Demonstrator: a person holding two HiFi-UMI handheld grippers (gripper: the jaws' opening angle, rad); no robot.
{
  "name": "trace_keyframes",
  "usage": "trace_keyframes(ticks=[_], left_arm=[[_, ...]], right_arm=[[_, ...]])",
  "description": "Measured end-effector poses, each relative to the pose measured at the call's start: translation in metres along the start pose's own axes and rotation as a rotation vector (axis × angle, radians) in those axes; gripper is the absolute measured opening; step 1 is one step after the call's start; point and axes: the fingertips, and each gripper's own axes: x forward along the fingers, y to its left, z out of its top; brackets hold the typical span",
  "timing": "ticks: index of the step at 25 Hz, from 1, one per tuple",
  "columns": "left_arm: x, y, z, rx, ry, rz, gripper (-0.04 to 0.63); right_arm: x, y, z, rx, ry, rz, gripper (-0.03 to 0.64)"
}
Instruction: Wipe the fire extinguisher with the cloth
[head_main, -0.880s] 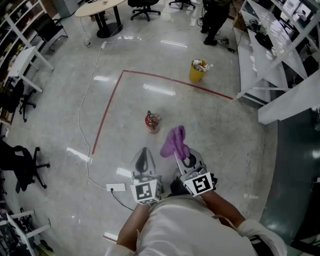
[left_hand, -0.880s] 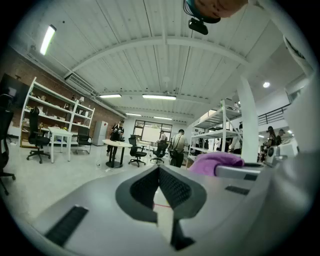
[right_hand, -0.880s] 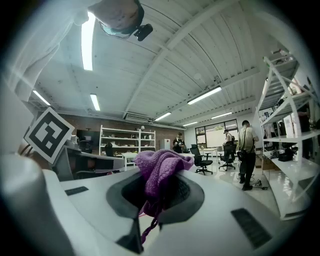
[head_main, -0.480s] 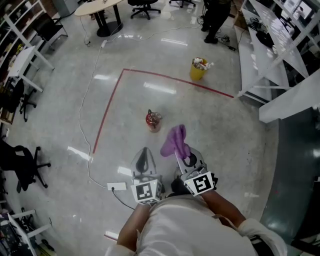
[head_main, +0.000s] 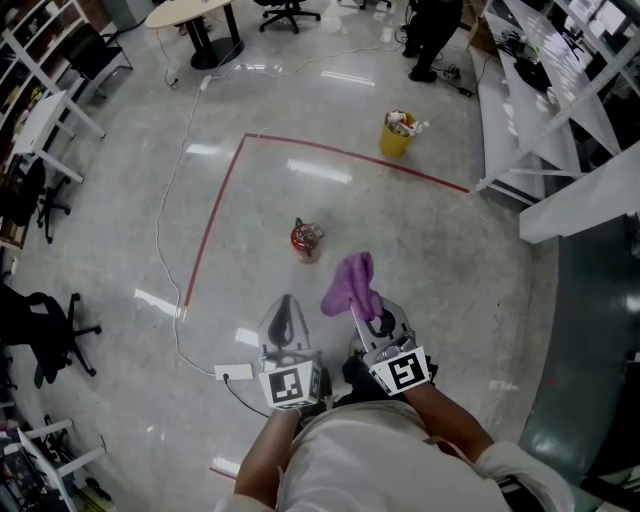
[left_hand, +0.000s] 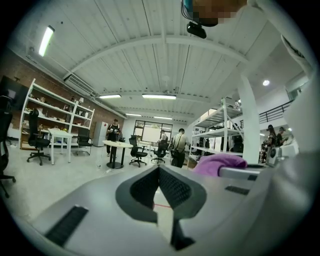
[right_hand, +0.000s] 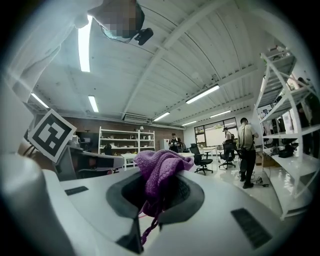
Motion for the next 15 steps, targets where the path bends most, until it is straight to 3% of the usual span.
trace_keyframes(ticks=[4, 8, 15], left_arm=[[0.012, 0.0, 0.0, -0.029, -0.01, -0.009, 0.005], [0.022, -0.001, -0.008, -0.007, 0.009, 0.004, 0.005], [0.046, -0.009, -0.02, 0.005, -0.054, 0.01, 0.005]], right_arm=[[0.009, -0.013, -0.007, -0.033, 0.014, -0.008, 0.049], [0.016, -0.027, -0.016, -0.084, 0.023, -0.008, 0.049], [0.03, -0.058, -0.035, -0.077, 0.019, 0.014, 0.049]])
